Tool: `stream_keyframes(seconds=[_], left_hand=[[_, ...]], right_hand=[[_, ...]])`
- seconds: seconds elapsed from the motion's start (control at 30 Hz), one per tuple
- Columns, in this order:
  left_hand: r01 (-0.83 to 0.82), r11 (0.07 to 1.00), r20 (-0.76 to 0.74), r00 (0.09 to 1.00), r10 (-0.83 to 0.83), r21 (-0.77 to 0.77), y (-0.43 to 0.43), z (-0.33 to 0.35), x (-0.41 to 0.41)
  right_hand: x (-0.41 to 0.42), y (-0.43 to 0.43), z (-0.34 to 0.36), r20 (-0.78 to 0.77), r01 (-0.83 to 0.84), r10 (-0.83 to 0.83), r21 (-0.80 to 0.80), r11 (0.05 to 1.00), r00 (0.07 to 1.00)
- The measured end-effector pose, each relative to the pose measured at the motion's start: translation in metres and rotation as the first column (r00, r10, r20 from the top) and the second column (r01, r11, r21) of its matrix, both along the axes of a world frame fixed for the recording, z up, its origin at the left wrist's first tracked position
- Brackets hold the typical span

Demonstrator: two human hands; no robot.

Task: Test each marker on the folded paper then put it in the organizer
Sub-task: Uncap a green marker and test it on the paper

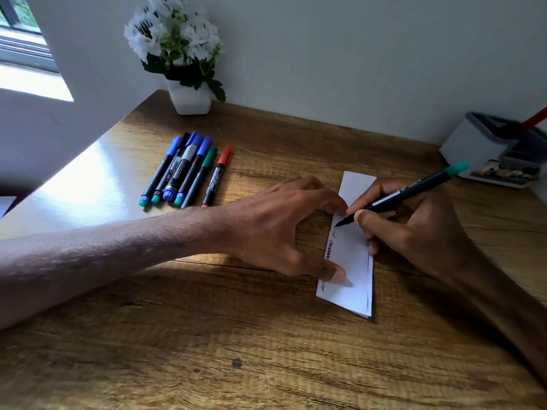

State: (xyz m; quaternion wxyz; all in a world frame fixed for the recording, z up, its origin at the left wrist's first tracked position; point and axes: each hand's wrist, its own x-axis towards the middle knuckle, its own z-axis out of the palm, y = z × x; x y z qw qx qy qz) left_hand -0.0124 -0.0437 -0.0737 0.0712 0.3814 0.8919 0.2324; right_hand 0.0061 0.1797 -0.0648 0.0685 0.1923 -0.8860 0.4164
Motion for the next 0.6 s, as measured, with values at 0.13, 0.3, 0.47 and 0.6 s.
stream_keyframes(seconds=[0.13,0.3,0.47,0.6], left_hand=[[-0.004,1.000,0.004,1.000,0.004,-0.001,-0.0002,0.0001,-0.0003],[-0.011,1.000,0.007,1.000,0.011,-0.003,0.0002,-0.0009,-0.0003],[-0.011,1.000,0.010,1.000,0.011,-0.009,0.0002,0.0003,0.0001],[-0.010,1.000,0.019,1.000,0.011,-0.016,0.0005,-0.0007,-0.0009]], right_hand=[[0.0000,-0.0008,0.0010,0.011,0.013,-0.013,-0.002,1.000,1.000],[0.0001,-0.0010,0.0006,0.018,0.032,-0.031,-0.008,0.999,0.999],[-0.0001,-0.0011,0.0009,0.028,0.045,-0.044,-0.012,0.999,0.999],[0.0004,-0.0014,0.0002,0.028,0.048,-0.047,-0.028,0.998,0.999]])
